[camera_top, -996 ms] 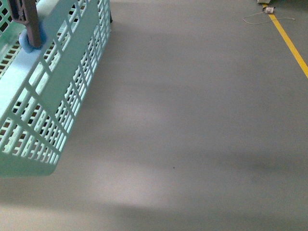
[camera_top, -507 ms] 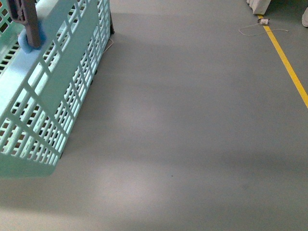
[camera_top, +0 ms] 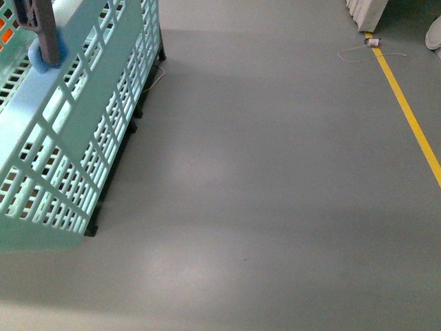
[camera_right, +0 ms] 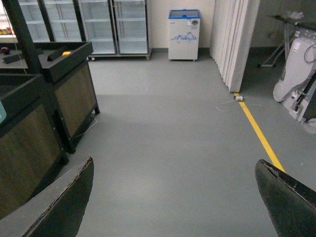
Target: Pick lemon and mango into basket
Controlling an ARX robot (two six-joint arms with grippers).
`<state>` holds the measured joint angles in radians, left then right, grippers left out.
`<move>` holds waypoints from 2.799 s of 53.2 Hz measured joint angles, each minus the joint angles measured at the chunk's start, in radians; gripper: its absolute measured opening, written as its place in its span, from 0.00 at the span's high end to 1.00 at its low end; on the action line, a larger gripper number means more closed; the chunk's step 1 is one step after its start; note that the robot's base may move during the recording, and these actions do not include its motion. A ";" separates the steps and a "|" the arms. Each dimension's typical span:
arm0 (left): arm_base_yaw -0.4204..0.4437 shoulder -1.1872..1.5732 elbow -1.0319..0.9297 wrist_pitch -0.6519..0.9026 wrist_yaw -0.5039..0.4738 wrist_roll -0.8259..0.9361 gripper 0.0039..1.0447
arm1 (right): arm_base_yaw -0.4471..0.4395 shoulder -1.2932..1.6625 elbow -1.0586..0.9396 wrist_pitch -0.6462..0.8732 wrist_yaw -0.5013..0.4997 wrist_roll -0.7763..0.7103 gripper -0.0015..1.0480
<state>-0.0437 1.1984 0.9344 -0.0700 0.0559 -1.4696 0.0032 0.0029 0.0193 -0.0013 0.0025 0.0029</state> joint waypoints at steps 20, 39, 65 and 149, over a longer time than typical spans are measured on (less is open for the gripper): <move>-0.009 0.002 0.002 0.000 0.027 -0.013 0.95 | 0.000 0.000 0.000 0.000 0.003 0.000 0.08; -0.001 0.002 0.002 0.000 -0.002 0.002 0.95 | 0.000 0.000 0.000 0.000 0.000 0.000 0.08; -0.001 0.002 0.002 0.000 0.000 0.003 0.95 | -0.001 0.000 0.000 0.000 -0.001 0.000 0.08; -0.001 0.002 0.002 0.000 0.001 0.003 0.95 | -0.002 0.000 -0.001 0.000 0.000 0.000 0.08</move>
<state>-0.0444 1.2003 0.9363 -0.0700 0.0566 -1.4670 0.0013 0.0032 0.0181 -0.0013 0.0025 0.0025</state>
